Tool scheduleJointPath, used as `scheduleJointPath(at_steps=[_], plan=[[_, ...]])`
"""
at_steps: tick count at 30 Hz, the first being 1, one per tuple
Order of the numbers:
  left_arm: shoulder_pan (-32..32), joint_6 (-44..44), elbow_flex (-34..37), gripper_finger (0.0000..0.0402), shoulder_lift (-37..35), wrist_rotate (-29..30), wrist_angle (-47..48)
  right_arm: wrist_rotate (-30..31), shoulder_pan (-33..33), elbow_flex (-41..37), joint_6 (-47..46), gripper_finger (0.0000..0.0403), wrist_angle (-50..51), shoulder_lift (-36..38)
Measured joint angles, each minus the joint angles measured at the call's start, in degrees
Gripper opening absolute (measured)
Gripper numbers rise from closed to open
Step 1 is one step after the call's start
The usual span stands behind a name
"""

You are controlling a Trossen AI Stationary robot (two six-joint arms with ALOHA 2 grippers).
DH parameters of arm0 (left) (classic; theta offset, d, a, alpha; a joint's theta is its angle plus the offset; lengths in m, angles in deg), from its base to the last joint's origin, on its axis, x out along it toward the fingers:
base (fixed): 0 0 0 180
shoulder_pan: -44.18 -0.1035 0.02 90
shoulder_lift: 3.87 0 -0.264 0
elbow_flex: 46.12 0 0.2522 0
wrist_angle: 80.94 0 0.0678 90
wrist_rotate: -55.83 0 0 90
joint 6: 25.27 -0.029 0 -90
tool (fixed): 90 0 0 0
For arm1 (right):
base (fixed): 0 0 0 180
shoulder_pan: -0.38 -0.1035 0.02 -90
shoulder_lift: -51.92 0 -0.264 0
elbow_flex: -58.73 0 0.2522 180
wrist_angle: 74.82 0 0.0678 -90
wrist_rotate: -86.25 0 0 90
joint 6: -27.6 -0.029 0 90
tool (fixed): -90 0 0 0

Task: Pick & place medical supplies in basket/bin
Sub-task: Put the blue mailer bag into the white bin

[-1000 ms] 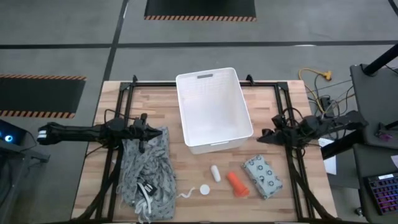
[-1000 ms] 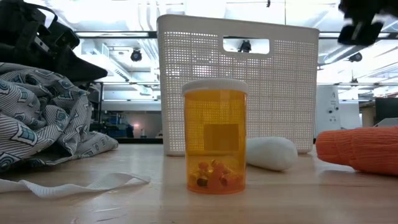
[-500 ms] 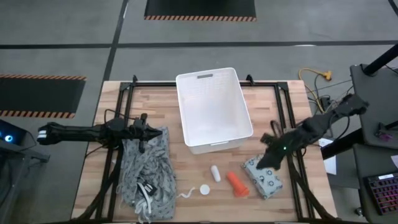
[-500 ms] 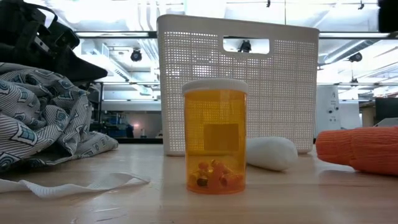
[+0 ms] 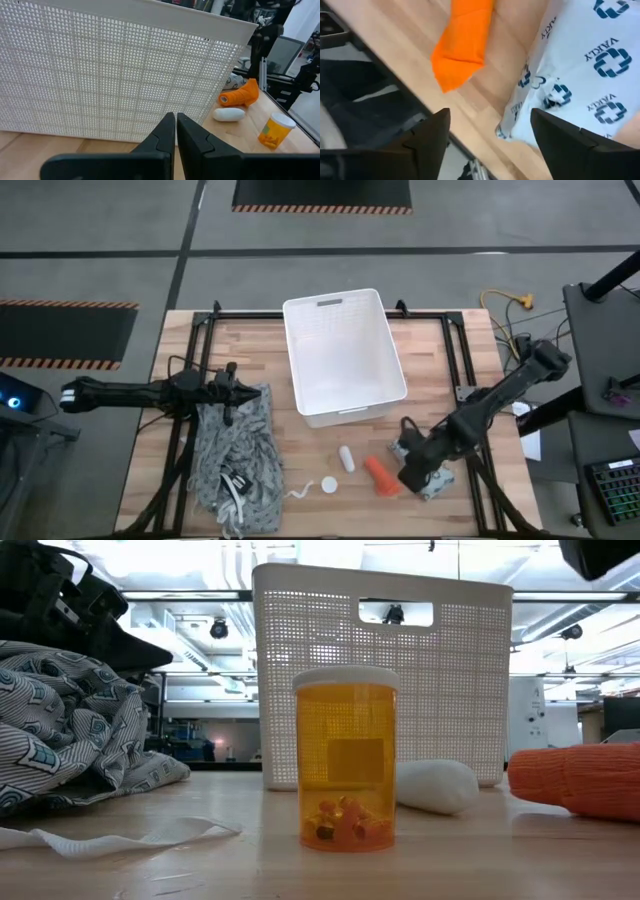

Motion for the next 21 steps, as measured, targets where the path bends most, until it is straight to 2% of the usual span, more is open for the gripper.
scheduleJointPath(at_steps=[9,21], plan=[[0.00,0.00,0.00,0.0000,0.00,0.00,0.00,-0.02,-0.13,2.97,-0.39,0.0283,5.58,-8.85],[0.00,0.00,0.00,0.0000,-0.01,-0.01,0.00,0.00,-1.73,2.79,-0.90,0.0261,5.01,-11.39]])
